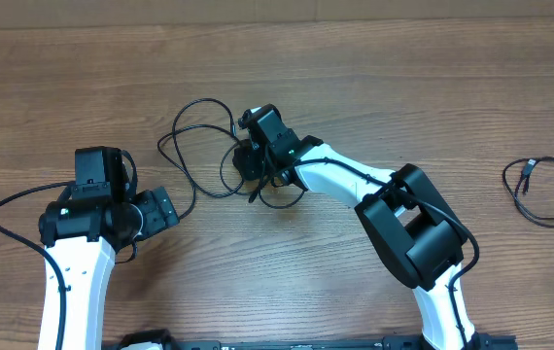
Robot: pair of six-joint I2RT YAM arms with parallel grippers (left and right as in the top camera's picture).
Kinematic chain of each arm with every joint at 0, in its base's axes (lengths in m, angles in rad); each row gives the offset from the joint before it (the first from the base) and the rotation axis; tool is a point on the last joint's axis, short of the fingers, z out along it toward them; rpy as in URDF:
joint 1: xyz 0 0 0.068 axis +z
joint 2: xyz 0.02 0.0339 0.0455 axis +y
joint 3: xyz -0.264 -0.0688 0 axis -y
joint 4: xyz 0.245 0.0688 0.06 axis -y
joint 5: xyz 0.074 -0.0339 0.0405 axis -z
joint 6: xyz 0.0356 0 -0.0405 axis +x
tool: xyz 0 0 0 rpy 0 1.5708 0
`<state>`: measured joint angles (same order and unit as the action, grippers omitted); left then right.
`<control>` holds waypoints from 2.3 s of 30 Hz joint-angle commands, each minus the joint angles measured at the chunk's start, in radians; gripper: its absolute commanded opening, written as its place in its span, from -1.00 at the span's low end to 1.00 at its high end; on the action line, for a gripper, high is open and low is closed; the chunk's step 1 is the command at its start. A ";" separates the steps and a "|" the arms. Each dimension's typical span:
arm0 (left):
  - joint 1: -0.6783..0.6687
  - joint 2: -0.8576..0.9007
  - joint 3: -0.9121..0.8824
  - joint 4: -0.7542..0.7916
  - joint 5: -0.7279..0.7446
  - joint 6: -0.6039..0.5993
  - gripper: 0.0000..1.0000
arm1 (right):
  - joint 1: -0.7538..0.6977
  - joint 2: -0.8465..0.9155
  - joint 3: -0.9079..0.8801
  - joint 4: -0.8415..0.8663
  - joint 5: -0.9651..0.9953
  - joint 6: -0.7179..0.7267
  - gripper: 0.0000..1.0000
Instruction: Untangle cables
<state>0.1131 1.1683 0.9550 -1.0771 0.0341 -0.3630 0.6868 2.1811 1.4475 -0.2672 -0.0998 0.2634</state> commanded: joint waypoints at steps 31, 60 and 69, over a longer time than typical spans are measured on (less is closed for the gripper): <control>0.003 0.005 -0.004 -0.003 0.011 0.020 0.79 | 0.008 0.050 0.018 -0.104 -0.060 0.350 -0.92; 0.003 0.005 -0.004 0.009 0.011 0.019 0.80 | -0.689 -0.621 0.317 -0.368 -0.164 0.200 -0.93; 0.003 0.005 -0.004 0.009 0.011 0.019 0.79 | -1.023 -0.620 0.317 -0.463 -0.094 0.200 -0.93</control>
<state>0.1131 1.1683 0.9550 -1.0695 0.0341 -0.3630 -0.2604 1.5776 1.7393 -0.7040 -0.2451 0.4709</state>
